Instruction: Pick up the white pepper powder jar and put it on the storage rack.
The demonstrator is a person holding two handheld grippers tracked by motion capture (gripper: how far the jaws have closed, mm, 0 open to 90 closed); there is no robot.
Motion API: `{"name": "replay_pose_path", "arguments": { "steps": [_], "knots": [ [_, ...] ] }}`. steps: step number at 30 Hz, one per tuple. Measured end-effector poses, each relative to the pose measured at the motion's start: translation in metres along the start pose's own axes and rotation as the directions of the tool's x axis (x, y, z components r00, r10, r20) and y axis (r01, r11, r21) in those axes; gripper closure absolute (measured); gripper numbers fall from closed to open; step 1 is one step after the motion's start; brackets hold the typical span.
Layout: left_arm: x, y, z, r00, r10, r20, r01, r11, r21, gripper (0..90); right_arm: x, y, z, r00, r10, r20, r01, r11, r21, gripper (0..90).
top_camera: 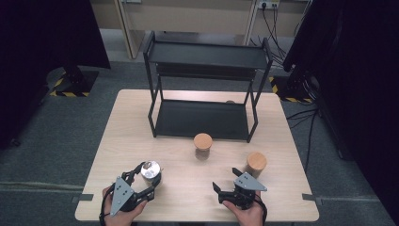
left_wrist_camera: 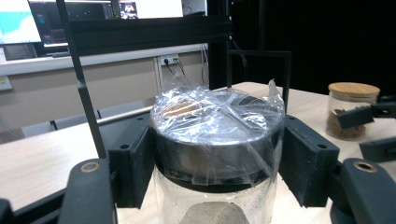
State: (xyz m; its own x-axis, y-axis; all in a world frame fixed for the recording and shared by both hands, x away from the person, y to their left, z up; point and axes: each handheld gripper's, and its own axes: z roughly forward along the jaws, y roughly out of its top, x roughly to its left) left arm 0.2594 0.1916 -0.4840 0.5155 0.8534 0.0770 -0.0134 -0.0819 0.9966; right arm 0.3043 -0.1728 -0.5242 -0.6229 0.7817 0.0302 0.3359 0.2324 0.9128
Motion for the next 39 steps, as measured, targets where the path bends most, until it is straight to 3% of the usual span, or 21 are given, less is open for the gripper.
{"name": "replay_pose_path", "arguments": {
  "steps": [26, 39],
  "knots": [
    [0.001, 0.018, 0.047, 0.9969, 0.024, -0.075, -0.024, 0.9997, 0.001, 34.4, 0.000, 0.000, 0.000, 1.0000, 0.003, 0.002, -0.003, 1.000, -0.003, 6.0],
    [0.009, 0.023, 0.069, 0.9937, 0.019, -0.110, -0.019, 0.9998, 0.001, 34.4, 0.000, 0.000, 0.000, 1.0000, 0.007, 0.007, -0.007, 1.000, -0.005, 6.0]
  ]
}}
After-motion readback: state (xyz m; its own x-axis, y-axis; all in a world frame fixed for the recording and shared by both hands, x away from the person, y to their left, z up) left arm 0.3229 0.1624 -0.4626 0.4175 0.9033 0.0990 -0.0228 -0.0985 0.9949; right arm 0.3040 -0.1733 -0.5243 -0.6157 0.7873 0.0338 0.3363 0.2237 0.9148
